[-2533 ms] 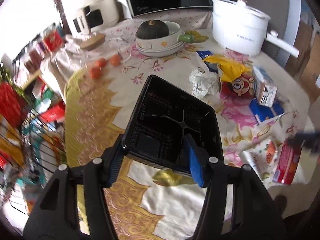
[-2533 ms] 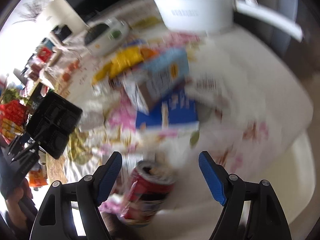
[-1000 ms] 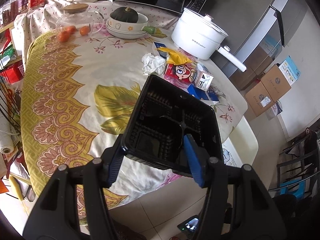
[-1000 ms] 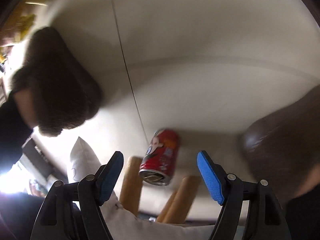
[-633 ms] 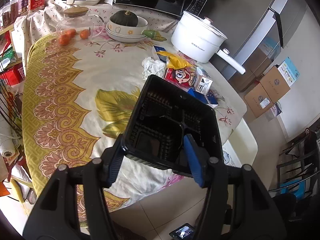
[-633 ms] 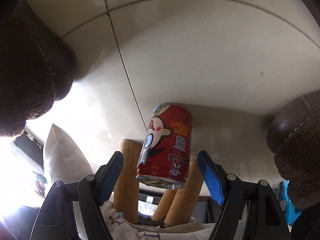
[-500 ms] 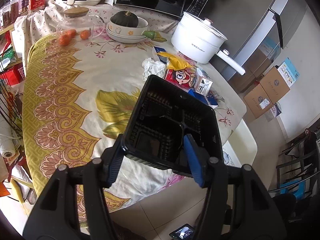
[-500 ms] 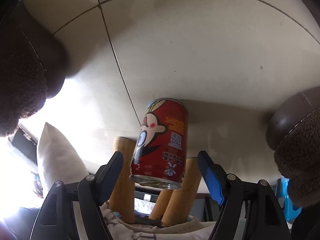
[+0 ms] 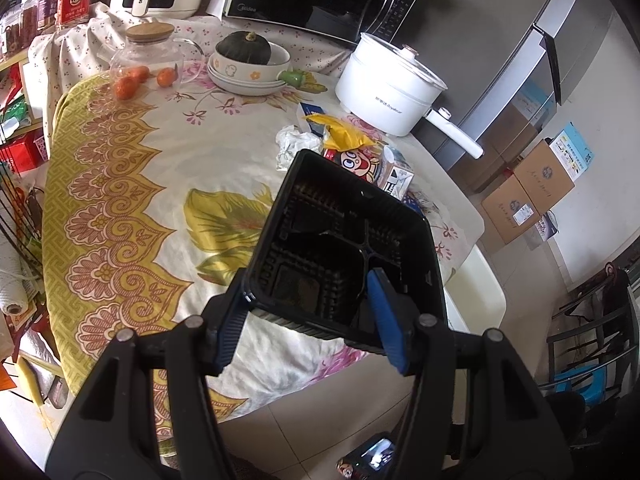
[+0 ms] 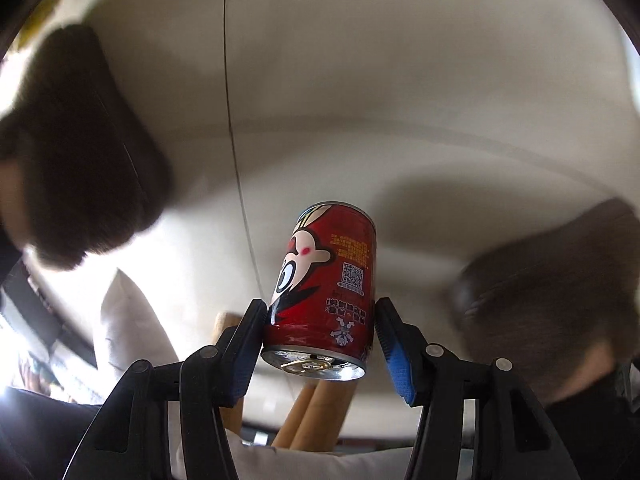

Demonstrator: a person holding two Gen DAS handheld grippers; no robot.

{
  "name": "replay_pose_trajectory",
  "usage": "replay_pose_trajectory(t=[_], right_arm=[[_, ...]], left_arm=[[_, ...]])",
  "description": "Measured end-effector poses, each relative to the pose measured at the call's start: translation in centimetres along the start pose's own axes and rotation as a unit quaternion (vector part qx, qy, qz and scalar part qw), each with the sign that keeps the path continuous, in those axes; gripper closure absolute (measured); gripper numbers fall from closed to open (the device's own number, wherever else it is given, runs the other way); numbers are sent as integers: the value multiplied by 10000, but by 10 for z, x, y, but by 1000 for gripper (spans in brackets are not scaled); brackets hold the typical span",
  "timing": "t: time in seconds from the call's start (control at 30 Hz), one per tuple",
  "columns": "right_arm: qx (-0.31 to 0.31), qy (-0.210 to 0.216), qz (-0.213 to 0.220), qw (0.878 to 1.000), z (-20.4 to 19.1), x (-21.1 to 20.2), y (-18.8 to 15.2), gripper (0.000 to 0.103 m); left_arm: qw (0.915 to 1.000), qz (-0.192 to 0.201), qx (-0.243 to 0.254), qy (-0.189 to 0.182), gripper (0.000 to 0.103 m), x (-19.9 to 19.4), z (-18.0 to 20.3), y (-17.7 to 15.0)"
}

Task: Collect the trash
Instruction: 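Lift the red can with the right tool while the left tool holds the tray, then carry the can over the white bin while the left tool drops the tray in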

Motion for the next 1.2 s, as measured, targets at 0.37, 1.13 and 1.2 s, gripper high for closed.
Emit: replay_pose_trajectory(t=[0.37,1.13,1.2], right_arm=[[198,-155,1811,9831,46,-148,7,47],[1545,399,4910,8564,212,-400,-31,47],[1674,621,4946,8506,227,-403,-34,47]], left_arm=[[9998,-3,185,-125,43,10,31,3],[9920,-376,1194,-178,43,74,144,-11],[9900,-426,1333,-198,43,83,160,-15]])
Point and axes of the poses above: each gripper's, at about its wrist camera, not at the fingertips, and x roughly the way its jaws point, z to its right, y to its top, the point moved 7 cm from there along x, roughly the way its jaws point
